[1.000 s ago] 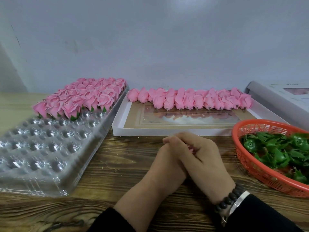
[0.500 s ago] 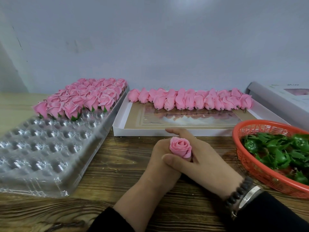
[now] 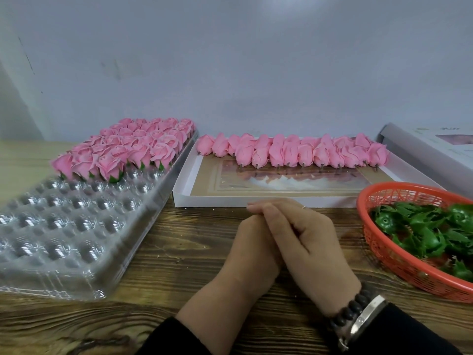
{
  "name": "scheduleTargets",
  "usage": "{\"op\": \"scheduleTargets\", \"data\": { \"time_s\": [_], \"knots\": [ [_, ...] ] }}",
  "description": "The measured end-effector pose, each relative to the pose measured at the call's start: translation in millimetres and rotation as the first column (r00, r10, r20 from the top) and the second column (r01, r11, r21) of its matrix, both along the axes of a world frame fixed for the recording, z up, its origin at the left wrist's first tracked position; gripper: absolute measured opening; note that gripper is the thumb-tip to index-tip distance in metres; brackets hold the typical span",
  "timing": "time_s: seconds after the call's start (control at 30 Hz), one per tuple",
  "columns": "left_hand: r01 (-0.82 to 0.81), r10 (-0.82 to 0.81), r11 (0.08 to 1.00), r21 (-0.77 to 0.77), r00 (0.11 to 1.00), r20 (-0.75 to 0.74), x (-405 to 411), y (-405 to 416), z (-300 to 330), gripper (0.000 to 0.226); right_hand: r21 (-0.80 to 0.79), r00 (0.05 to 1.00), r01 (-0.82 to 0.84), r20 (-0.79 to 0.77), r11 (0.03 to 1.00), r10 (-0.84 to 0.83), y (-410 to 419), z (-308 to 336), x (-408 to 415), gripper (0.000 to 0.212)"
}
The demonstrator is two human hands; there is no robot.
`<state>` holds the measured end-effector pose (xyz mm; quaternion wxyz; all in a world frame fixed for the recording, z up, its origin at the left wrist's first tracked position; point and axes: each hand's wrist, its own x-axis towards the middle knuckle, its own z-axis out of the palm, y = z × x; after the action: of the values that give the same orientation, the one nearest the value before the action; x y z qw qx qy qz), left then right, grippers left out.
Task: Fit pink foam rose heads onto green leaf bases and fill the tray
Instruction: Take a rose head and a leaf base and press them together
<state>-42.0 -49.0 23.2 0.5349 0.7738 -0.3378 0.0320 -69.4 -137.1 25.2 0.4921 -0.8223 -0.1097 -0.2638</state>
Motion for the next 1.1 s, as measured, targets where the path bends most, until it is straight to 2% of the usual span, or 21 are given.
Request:
{"op": "scheduleTargets", "data": {
  "time_s": [0.13,0.2,0.27,0.37,0.4,0.47,0.53,0.67,0.77,0.83,0.9,0.97,1.03,1.1],
  "knots": [
    [-0.058,0.054,0.998,-0.031,0.993,-0.102,-3,0,-2,0.028,-0.118,1.000,-0.014,0.009,0.993,0.015,-2,2,2,0.042],
    [0.020,-0.018,1.000,0.009,0.989,-0.146,-3,-1,0,0.033,-0.157,0.998,-0.058,-0.037,0.986,0.053,-6,5,3,0.035],
    [0.139,-0.126,0.990,0.040,0.964,-0.233,-2,1,4,0.027,-0.180,0.986,-0.130,-0.128,0.975,0.108,-9,7,4,0.030],
    [0.190,-0.145,0.980,0.059,0.884,-0.444,-3,8,5,0.043,-0.171,0.950,-0.213,-0.265,0.962,0.163,-12,10,0,0.026],
    [0.207,-0.154,0.977,0.061,0.868,-0.471,-4,9,6,0.044,-0.138,0.935,-0.242,-0.297,0.960,0.193,-13,11,-1,0.023],
    [0.210,-0.179,0.977,0.023,0.881,-0.439,-5,9,9,0.035,-0.050,0.907,-0.285,-0.338,0.957,0.252,-15,13,-2,0.022],
    [0.179,-0.186,0.982,-0.053,0.909,-0.374,-4,9,12,0.022,0.028,0.896,-0.289,-0.346,0.957,0.280,-17,13,-2,0.032],
    [0.160,-0.188,0.976,-0.149,0.961,-0.201,0,9,10,0.013,-0.060,0.920,-0.229,-0.339,0.972,0.196,-23,9,2,0.058],
    [0.108,-0.161,0.963,-0.246,0.965,-0.207,5,8,6,0.004,-0.013,0.923,-0.210,-0.333,0.978,0.194,-25,8,2,0.070],
    [0.029,-0.086,0.963,-0.266,0.975,-0.205,9,9,3,0.010,0.046,0.938,-0.200,-0.281,0.979,0.204,-24,9,1,0.074],
    [0.021,-0.053,0.982,-0.190,0.984,-0.169,11,9,-1,0.011,0.111,0.961,-0.177,-0.195,0.978,0.196,-19,10,-1,0.065],
    [0.008,-0.021,0.994,-0.106,0.992,-0.125,10,7,-3,0.016,0.139,0.988,-0.112,-0.093,0.984,0.125,-12,11,-3,0.046],
    [0.009,-0.013,0.998,-0.059,0.998,-0.063,7,3,-4,0.017,0.096,0.999,-0.025,0.023,0.995,0.023,-4,11,-3,0.034],
    [0.022,-0.029,0.996,-0.087,0.996,-0.088,2,-2,-2,0.015,0.054,0.996,0.038,0.078,0.998,-0.042,1,8,-3,0.035]
  ]
}}
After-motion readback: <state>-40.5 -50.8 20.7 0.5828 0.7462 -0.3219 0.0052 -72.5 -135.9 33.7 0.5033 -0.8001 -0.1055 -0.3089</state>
